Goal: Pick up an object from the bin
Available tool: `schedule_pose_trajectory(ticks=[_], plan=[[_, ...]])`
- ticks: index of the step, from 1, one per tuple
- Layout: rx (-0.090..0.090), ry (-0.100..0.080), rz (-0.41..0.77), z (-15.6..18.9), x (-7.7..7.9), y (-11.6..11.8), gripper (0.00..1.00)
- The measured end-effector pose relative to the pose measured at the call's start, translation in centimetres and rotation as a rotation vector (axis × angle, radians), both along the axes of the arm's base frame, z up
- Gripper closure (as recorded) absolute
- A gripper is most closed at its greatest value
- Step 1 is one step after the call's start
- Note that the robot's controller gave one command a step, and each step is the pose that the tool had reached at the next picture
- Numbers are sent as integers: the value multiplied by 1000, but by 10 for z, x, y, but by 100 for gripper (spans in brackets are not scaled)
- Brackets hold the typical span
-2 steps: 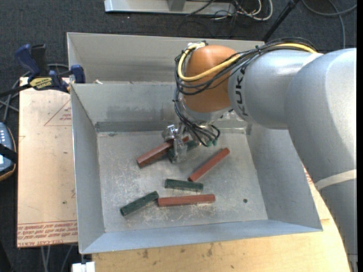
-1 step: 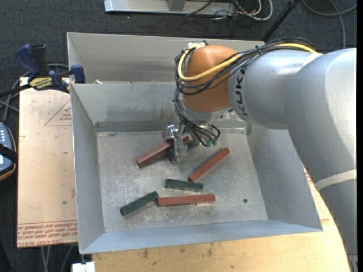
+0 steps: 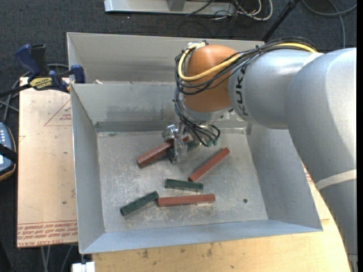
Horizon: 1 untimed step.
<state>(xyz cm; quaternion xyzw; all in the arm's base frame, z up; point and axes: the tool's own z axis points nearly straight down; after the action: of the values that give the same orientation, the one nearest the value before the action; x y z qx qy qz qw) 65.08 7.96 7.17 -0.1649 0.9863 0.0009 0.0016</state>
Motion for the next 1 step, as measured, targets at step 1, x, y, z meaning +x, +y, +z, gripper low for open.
schedule_pose_trajectory(ticks=[1], plan=[[-1,6,0,7,-2,0,100]])
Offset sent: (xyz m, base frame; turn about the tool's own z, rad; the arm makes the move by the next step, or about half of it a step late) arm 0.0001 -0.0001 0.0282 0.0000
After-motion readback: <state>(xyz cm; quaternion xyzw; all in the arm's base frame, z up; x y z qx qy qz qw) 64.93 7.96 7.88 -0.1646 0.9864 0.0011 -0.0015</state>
